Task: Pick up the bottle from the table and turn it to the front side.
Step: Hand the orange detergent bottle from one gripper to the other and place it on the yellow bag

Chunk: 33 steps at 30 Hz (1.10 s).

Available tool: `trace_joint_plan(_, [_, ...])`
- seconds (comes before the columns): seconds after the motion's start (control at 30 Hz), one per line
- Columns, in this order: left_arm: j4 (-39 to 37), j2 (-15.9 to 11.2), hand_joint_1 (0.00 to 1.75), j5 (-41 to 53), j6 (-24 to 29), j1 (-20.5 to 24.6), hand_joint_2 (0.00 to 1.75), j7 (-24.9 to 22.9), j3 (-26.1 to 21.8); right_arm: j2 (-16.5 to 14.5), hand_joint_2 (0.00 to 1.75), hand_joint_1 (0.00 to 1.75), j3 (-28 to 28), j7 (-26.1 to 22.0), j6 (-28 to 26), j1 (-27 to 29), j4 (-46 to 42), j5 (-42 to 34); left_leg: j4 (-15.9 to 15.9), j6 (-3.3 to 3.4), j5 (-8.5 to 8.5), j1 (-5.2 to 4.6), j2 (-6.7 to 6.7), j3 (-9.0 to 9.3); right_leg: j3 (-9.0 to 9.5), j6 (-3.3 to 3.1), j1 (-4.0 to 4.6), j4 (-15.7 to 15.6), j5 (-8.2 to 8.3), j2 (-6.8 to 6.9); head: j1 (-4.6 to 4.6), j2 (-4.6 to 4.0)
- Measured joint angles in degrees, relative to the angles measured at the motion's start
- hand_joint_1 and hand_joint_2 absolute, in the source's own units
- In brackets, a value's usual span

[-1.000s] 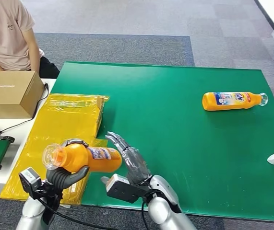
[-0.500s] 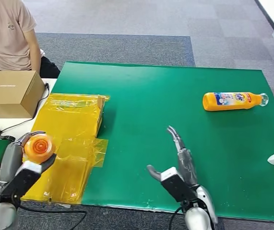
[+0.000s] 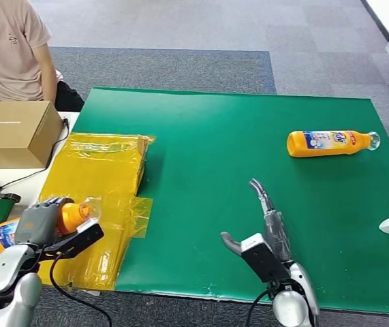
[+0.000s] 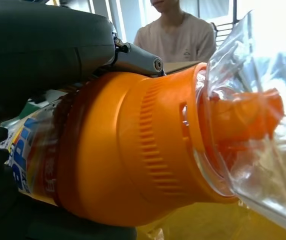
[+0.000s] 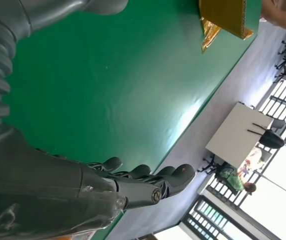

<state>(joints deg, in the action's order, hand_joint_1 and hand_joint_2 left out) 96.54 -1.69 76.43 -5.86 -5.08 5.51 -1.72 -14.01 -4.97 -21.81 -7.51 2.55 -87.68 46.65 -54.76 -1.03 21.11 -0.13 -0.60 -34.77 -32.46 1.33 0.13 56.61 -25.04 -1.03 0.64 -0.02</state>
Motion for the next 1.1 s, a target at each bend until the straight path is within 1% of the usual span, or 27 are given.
trace_joint_plan(0.03, [-1.9,-0.8,1.5,0.6,1.0,0.7,1.75,0.6,0.8,0.0,1.75,0.0,-0.2,-0.1,-0.1,-0.4,0.7,-0.1,0.0,0.0,0.0,0.0,0.0,-0.01,0.0,0.0,0.0,0.0,0.0,0.01,0.0,0.0])
trace_joint_plan(0.1, [-5.7,-2.2,1.4,1.2,2.8,2.3,1.75,2.3,2.6,0.0,1.75,0.0,-0.9,-0.4,-0.2,-1.2,2.1,-0.4,0.0,0.0,-0.01,0.0,-0.01,-0.02,0.01,0.0,0.0,0.0,0.0,0.02,0.0,0.01])
trace_joint_plan(0.13, [-7.4,-3.0,1.25,1.0,3.6,3.2,1.75,3.3,3.5,0.0,1.75,0.0,-1.2,-0.5,-0.2,-1.6,2.8,-0.6,0.0,0.01,-0.02,0.0,-0.01,-0.02,0.01,0.0,0.0,0.0,0.0,0.02,0.01,0.01])
trace_joint_plan(0.17, [-8.8,-3.7,0.95,0.4,4.4,3.9,1.75,4.7,4.5,0.0,1.75,0.0,-1.5,-0.7,-0.3,-2.0,3.5,-0.7,0.0,0.01,-0.02,0.0,-0.01,-0.03,0.01,0.0,0.0,0.0,0.0,0.02,0.01,0.01])
trace_joint_plan(0.23, [-11.2,-5.2,0.42,-1.5,5.7,5.2,1.75,7.7,6.3,0.0,1.75,0.0,-2.2,-1.1,-0.4,-2.7,4.9,-1.0,0.0,0.01,-0.03,0.0,-0.01,-0.03,0.02,0.0,-0.01,0.0,0.0,0.02,0.0,0.0])
trace_joint_plan(0.27, [-12.0,-6.0,0.19,-2.8,6.1,5.6,1.75,9.1,7.2,0.0,1.75,0.0,-2.5,-1.2,-0.5,-3.0,5.5,-1.2,0.0,0.02,-0.03,0.0,-0.01,-0.03,0.02,0.0,-0.01,0.0,0.01,0.02,0.01,0.0])
trace_joint_plan(0.37, [-13.4,-8.3,0.01,-6.9,6.4,6.2,1.75,12.3,10.0,0.0,1.75,0.0,-3.5,-1.6,-0.8,-3.9,7.1,-1.9,0.0,0.02,-0.03,0.0,0.0,-0.03,0.01,0.0,0.0,0.0,0.0,0.01,0.0,0.01])
trace_joint_plan(0.5, [-14.2,-11.2,0.0,-10.2,7.1,6.3,1.75,14.5,12.7,0.0,1.75,0.0,-4.6,-1.8,-0.8,-5.1,9.1,-2.5,0.0,0.01,-0.03,0.0,0.0,-0.05,-0.02,0.0,0.0,0.0,0.0,0.01,0.0,0.01])
trace_joint_plan(0.6, [-14.4,-12.7,0.0,-13.1,6.2,5.9,1.75,14.6,13.8,0.0,1.75,0.0,-5.2,-2.0,-1.1,-5.7,10.2,-2.9,0.0,0.01,-0.03,0.0,0.0,-0.07,-0.02,-0.01,0.02,0.0,-0.01,0.01,0.0,0.01])
trace_joint_plan(0.73, [-14.3,-13.8,0.0,-18.4,4.5,3.9,0.0,13.2,14.0,0.1,1.75,0.0,-5.4,-2.1,-1.7,-5.9,10.8,-3.4,0.0,-0.01,-0.02,0.0,0.0,-0.08,-0.05,-0.02,0.02,0.0,-0.03,0.01,0.01,0.01])
trace_joint_plan(0.8, [-13.5,-13.7,0.0,-19.4,4.5,2.5,0.0,10.9,13.4,0.1,1.75,0.0,-5.2,-1.9,-1.9,-5.8,10.9,-3.4,0.0,-0.01,-0.02,0.01,0.01,-0.09,-0.09,-0.03,0.01,0.0,-0.03,0.01,0.01,0.01])
trace_joint_plan(0.83, [-12.7,-13.2,0.0,-19.5,4.7,1.9,0.0,9.8,12.8,0.1,1.75,0.0,-5.1,-1.7,-2.1,-5.7,10.8,-3.3,0.0,0.0,-0.02,0.01,0.01,-0.1,-0.12,-0.02,0.01,0.0,-0.03,0.02,0.01,0.01])
trace_joint_plan(0.87, [-11.6,-12.2,0.0,-19.8,5.1,1.4,0.0,9.1,11.9,0.1,1.75,0.0,-4.8,-1.5,-2.2,-5.5,10.6,-3.1,0.0,0.01,-0.02,0.01,0.0,-0.12,-0.14,-0.01,0.0,0.0,-0.03,0.03,0.01,0.0])
trace_joint_plan(0.93, [-8.4,-9.1,0.0,-22.2,6.7,0.7,0.0,9.8,9.4,0.1,1.75,0.0,-4.3,-1.0,-2.4,-5.0,9.9,-2.7,0.0,0.03,-0.03,0.0,-0.01,-0.19,-0.14,0.03,-0.02,0.0,-0.02,0.04,-0.01,0.01])
trace_joint_plan(1.0, [-4.4,-5.1,0.0,-27.4,7.7,0.1,0.87,12.5,6.4,0.1,1.75,0.0,-3.9,-0.6,-2.5,-4.2,8.9,-2.1,0.0,0.04,-0.03,-0.01,-0.02,-0.24,-0.14,0.07,-0.02,0.0,0.01,0.03,-0.01,0.01])
trace_joint_plan(1.07, [0.2,-1.4,0.0,-35.2,6.4,-1.0,1.75,16.3,3.1,0.1,1.75,0.0,-3.4,-0.3,-2.5,-3.0,7.6,-1.7,-0.1,0.06,-0.01,-0.02,-0.01,-0.25,-0.16,0.08,-0.04,0.0,0.03,0.01,0.0,0.01])
trace_joint_plan(1.1, [2.5,0.3,0.0,-39.6,5.3,-1.7,1.75,18.5,1.3,0.1,1.75,0.0,-3.2,-0.1,-2.5,-2.4,7.0,-1.6,-0.1,0.07,0.0,-0.02,-0.01,-0.26,-0.17,0.09,-0.04,0.0,0.03,0.0,0.01,0.01])
